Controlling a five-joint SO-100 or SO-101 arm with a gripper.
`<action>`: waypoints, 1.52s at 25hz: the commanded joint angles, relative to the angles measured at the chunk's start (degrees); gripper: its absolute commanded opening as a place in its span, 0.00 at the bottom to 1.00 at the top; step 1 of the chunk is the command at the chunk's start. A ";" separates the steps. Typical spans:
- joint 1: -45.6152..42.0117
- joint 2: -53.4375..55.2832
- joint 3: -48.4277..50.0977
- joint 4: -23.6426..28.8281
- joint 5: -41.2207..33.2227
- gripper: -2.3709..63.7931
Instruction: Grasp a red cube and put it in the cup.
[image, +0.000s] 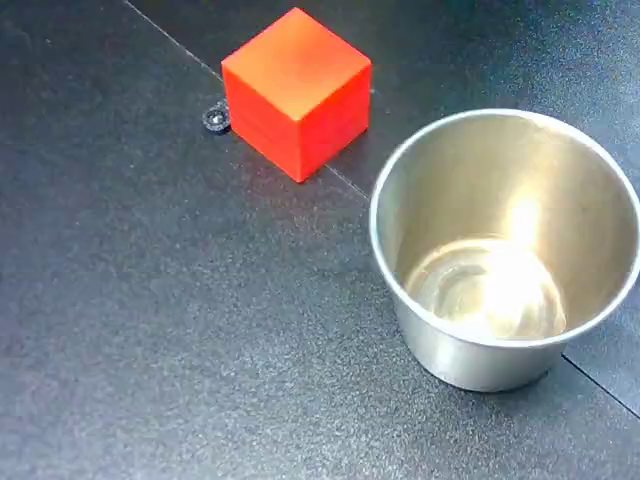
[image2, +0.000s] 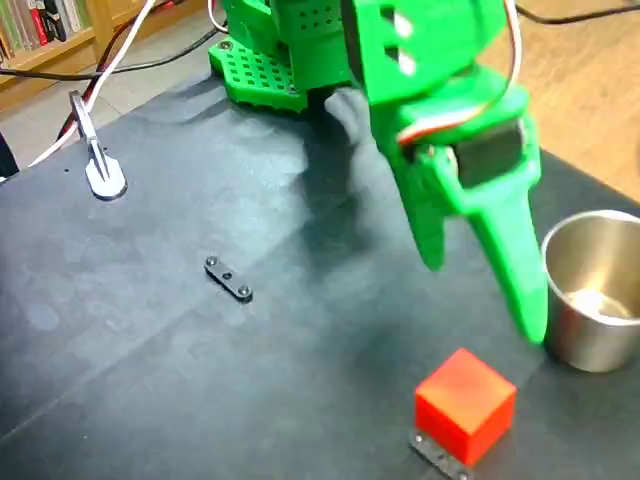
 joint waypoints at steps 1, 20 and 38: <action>0.26 -2.37 -2.29 0.44 0.44 0.62; 0.35 -14.15 -2.55 -5.71 -5.10 0.62; 0.35 -19.95 -2.55 -10.72 -6.42 0.62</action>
